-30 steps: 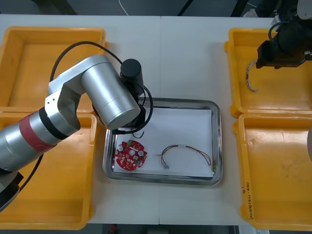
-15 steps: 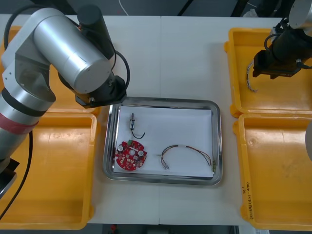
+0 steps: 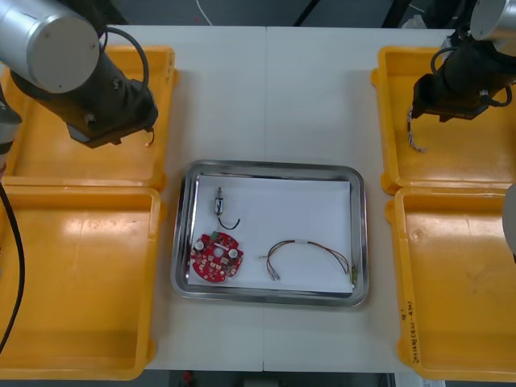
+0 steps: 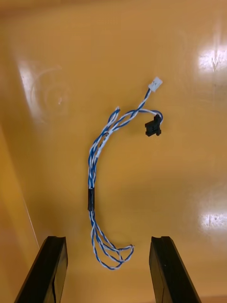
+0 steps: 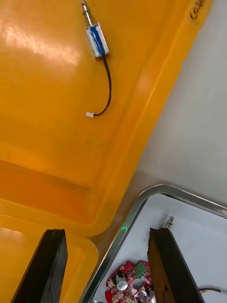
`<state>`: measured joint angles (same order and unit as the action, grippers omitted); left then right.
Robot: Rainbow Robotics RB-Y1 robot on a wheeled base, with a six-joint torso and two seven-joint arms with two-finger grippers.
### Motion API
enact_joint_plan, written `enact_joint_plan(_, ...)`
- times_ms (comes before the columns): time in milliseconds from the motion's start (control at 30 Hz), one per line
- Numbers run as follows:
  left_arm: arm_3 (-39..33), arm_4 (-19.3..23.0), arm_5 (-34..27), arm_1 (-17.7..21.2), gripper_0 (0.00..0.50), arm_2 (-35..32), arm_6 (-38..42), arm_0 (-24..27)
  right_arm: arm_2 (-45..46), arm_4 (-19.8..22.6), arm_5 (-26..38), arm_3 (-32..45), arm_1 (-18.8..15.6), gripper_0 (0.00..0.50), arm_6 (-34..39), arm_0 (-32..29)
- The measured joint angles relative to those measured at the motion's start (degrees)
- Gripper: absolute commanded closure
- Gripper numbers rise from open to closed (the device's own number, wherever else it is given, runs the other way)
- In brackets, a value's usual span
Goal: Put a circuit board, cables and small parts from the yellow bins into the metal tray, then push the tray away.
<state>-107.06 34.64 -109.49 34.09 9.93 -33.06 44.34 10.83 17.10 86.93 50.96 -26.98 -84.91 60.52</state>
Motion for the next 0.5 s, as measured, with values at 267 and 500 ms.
enact_joint_plan(267, 6.7, -0.9, 2.6, 0.2, 0.0, -4.5, 0.0, 0.0, 0.0, 0.0, -4.2, -1.7, 0.5, 0.0, 0.0, 0.3)
enact_joint_plan(500, 17.2, -1.6, 7.5, 0.3, 0.0, -4.8, 0.0, 1.6, 0.0, 0.0, -7.7, -1.9, 0.8, 0.0, 0.0, 0.2)
